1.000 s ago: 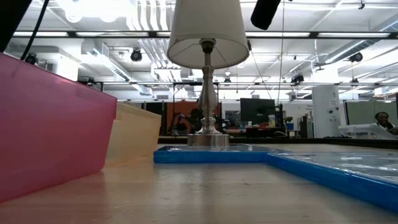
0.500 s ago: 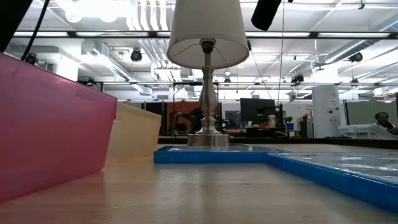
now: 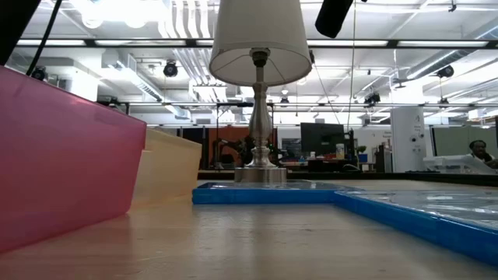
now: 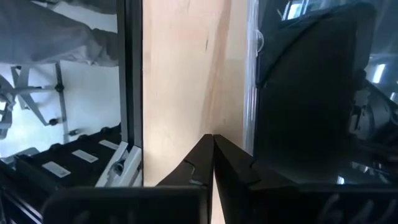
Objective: Pick & place jewel cases by type
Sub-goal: Put the bottom black CD case into the pink bin
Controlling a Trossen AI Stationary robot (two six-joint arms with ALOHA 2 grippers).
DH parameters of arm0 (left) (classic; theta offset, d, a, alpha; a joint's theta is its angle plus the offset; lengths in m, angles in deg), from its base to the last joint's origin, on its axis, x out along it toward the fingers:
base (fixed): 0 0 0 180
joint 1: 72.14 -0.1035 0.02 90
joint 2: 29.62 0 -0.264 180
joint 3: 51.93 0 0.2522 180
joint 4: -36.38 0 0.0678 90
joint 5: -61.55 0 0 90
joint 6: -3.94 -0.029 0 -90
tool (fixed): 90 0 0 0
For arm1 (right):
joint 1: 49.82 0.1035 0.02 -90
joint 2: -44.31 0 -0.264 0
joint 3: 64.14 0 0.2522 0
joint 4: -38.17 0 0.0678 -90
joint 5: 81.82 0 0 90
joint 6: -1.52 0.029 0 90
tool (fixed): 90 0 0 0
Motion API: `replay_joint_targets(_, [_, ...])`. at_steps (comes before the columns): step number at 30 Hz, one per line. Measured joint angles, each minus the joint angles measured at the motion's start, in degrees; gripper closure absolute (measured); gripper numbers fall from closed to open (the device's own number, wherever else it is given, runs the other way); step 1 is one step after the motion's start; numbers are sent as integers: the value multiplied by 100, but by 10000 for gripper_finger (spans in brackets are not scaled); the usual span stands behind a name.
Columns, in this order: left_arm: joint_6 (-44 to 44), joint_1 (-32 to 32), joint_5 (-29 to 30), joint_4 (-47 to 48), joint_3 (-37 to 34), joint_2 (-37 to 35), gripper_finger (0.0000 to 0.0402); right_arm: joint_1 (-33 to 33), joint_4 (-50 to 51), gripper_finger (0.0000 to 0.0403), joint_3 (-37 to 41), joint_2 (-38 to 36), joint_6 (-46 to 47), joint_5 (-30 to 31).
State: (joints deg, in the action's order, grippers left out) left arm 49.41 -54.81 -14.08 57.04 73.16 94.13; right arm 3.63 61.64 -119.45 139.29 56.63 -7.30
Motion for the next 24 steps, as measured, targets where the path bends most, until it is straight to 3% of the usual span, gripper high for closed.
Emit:
replay_joint_targets(14, [0,1,2,-4,0,0,264,-739,271,395,79,-11,-1133,-352])
replay_joint_targets(24, [56,-1,2,-8,0,-3,264,-1161,1034,395,79,-185,-1861,-72])
